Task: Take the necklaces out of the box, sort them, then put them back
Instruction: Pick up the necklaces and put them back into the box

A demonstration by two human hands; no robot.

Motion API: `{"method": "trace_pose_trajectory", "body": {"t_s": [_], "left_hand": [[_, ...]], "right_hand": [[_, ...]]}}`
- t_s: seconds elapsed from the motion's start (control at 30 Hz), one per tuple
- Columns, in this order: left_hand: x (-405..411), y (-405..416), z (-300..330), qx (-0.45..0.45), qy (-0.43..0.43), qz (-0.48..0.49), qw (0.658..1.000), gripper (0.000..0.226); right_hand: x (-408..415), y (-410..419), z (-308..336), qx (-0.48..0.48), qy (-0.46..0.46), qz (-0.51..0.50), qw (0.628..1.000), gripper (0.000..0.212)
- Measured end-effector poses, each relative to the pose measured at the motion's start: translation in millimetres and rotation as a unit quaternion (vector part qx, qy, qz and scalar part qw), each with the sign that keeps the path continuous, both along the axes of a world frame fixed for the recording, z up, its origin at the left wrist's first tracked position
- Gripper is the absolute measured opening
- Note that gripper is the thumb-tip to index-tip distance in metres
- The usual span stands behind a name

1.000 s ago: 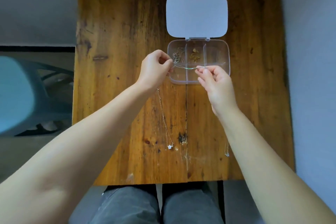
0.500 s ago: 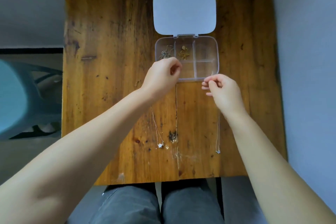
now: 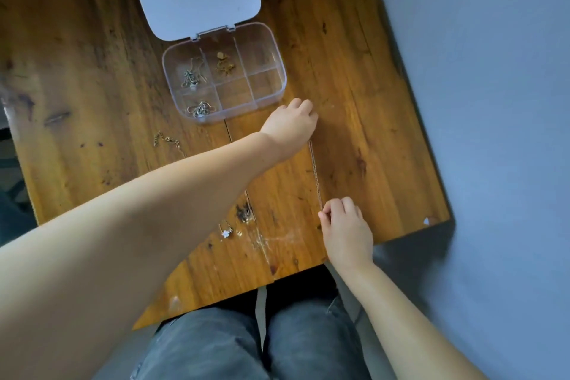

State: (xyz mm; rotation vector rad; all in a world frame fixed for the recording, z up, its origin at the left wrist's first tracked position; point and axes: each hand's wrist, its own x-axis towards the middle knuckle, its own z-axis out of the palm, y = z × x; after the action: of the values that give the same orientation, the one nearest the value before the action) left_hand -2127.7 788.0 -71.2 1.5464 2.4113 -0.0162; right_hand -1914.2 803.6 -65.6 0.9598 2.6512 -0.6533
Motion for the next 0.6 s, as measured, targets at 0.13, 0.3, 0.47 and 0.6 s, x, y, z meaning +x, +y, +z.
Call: {"method": "trace_pose_trajectory", "body": {"t_s": [0.13,0.3,0.47,0.6], "left_hand": [[1.1,-6.2,1.1,-0.006,-0.034,0.018,0.999,0.022],[7.0,-22.7,30.0,0.131,-0.238,0.109,0.956,0.007],[5.3,-34.5,76.6,0.253,-0.404,0.215,0.852,0.007],[-24.2,-55.6,89.5,0.354,-0.542,0.382,0.659,0.021]], "right_hand": [[-1.2,5.1,-1.2,0.003,0.007,0.009,1.000,0.016],[-15.3,17.5,8.2,-0.112,0.120,-0.085,0.983,0.028],[-74.1,22.6,26.7,-0.308,0.106,-0.105,0.940,0.023],[-97.8,25.4,43.0,-0.355,0.230,-0.184,0.888,0.020]]}}
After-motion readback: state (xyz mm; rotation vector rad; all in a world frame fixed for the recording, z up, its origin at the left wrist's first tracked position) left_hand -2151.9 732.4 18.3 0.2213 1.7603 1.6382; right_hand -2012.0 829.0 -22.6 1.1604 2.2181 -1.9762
